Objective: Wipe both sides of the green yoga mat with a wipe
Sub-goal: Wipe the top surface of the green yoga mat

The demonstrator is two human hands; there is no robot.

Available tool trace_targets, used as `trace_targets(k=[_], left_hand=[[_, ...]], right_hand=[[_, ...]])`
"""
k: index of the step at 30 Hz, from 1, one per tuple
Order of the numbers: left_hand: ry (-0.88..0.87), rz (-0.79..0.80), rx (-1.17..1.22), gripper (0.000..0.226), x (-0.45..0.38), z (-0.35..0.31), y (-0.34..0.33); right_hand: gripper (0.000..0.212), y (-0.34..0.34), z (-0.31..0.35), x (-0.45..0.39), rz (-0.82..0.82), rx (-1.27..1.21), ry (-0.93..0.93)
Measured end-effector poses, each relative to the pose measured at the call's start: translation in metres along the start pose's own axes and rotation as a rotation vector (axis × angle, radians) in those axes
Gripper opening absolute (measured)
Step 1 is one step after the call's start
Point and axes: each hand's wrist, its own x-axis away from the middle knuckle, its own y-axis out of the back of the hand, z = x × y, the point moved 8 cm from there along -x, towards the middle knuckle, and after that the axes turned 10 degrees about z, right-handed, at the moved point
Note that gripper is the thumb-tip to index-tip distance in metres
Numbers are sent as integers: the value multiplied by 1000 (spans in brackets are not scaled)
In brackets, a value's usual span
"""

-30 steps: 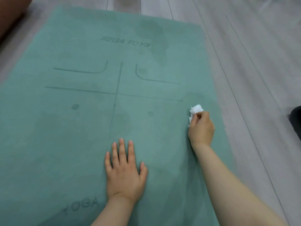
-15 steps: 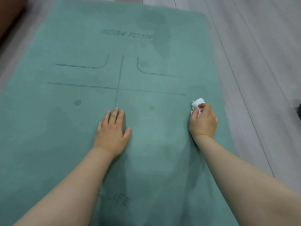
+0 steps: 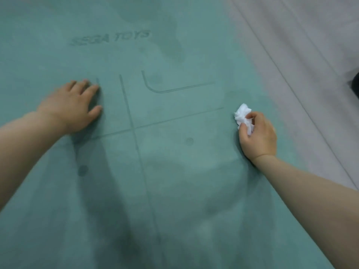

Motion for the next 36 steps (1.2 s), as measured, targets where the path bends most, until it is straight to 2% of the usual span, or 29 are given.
trace_targets(k=[3,9,13,18,22,31,36], left_hand=[[-13,47,-8,69,-15,9,7],[-167,87,-41,69,-59,-40,42],[-133,91,-6,68,-111,-42,65],[-181,52,56,68,-164,-44,80],[-222,16,52,83,-191,-41,85],[-301,-131,109,74,-198,-38,80],[-328,-170,117,73,-199,-41,82]], right_hand=[[28,2,0,-1,37,57,-42],[34,0,2,-5,135,179,-39],[39,-2,1,-8,171,181,-67],[42,-3,2,-10,216,188,-86],[39,-3,2,-11,216,189,-67],[30,-3,-1,-11,238,149,-76],[26,0,0,-11,178,160,-66]])
